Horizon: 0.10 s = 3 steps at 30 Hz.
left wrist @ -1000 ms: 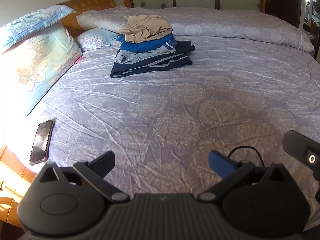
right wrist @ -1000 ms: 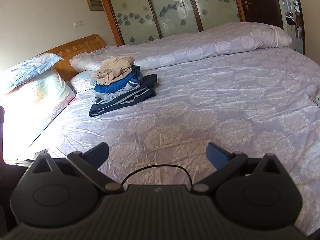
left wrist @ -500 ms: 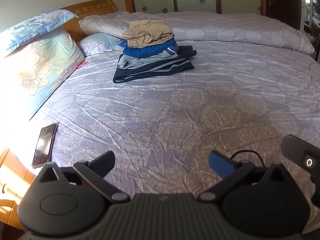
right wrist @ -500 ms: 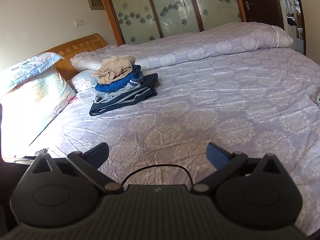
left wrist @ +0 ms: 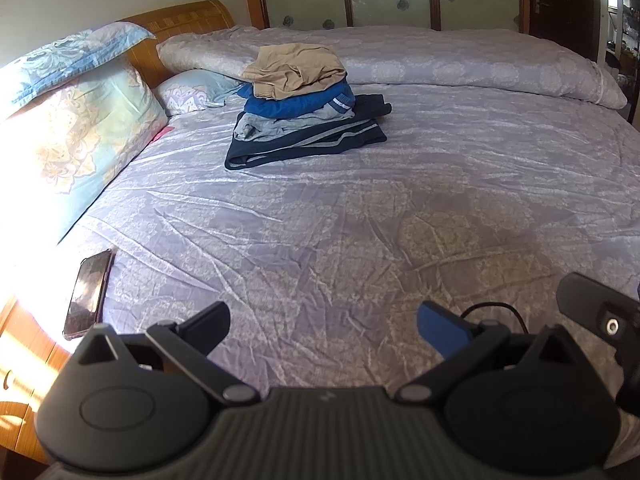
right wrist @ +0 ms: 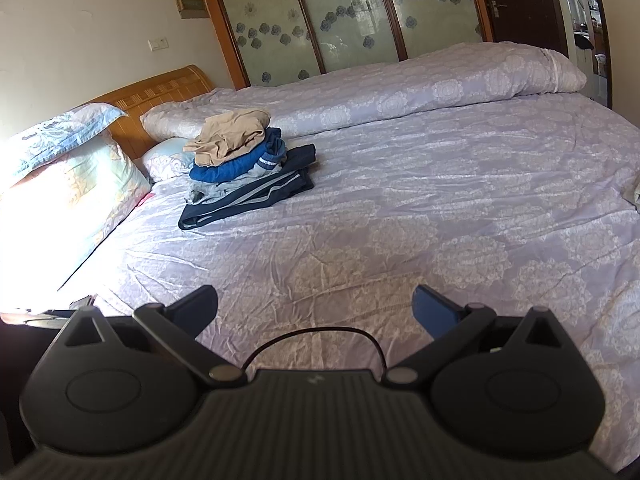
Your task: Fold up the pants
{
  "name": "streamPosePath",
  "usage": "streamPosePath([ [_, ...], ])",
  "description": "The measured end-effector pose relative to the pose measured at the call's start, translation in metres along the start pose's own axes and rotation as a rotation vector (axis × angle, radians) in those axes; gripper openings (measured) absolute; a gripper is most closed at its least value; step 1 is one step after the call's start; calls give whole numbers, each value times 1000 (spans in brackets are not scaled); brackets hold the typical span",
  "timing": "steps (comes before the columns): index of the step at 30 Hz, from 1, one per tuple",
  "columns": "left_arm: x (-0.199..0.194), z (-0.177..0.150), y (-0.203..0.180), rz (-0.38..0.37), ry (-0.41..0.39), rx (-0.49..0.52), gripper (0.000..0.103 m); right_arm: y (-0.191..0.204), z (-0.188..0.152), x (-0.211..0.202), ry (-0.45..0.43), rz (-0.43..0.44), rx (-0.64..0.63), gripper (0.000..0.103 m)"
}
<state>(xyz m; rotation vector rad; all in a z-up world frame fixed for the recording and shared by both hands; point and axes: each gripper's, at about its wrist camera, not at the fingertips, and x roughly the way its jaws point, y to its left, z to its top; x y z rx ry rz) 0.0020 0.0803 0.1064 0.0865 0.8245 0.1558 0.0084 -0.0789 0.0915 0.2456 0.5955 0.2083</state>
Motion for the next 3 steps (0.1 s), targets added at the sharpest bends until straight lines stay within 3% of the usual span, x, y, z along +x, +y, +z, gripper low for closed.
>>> streamPosePath([
  [3,0,0,-1,-6,3,8,103,0,0,0,-1,1,1,103],
])
